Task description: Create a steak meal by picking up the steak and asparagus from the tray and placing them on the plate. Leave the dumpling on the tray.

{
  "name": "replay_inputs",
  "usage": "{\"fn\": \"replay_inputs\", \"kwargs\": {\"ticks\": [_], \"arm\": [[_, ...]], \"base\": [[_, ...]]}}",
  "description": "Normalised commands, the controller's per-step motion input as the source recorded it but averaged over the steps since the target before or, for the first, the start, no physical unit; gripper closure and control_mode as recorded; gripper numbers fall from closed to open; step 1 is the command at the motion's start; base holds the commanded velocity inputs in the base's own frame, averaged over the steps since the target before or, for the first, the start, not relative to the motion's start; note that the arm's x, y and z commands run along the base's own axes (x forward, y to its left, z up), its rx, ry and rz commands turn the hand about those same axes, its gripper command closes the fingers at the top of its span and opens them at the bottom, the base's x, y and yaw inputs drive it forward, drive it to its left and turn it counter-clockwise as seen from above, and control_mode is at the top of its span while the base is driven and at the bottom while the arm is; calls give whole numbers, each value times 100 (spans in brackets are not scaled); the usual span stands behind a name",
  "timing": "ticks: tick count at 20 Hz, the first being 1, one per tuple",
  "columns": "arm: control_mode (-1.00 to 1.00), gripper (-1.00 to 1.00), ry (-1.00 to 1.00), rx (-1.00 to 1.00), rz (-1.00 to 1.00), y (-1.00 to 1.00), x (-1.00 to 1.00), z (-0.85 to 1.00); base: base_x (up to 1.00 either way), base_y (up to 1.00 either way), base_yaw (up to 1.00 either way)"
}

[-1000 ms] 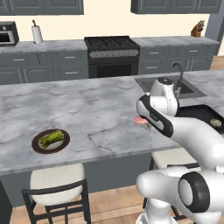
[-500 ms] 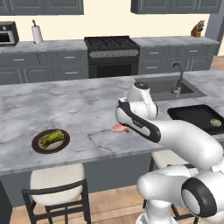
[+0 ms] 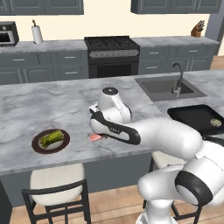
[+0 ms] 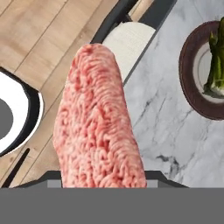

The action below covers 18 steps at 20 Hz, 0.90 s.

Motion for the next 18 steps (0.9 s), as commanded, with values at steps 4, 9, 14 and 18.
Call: {"fn": "replay_inputs", "kwargs": {"ticks": [4, 9, 14, 18], "arm": [[-100, 100, 0, -20, 7, 100, 0, -19], [-100, 100, 0, -15, 0, 98, 10, -7], [-100, 100, 0, -6, -9, 63, 26, 0], [-100, 100, 0, 0, -14, 32, 19, -13]], "base": [[0, 0, 0], [0, 0, 0], [0, 0, 0], [0, 0, 0]]}}
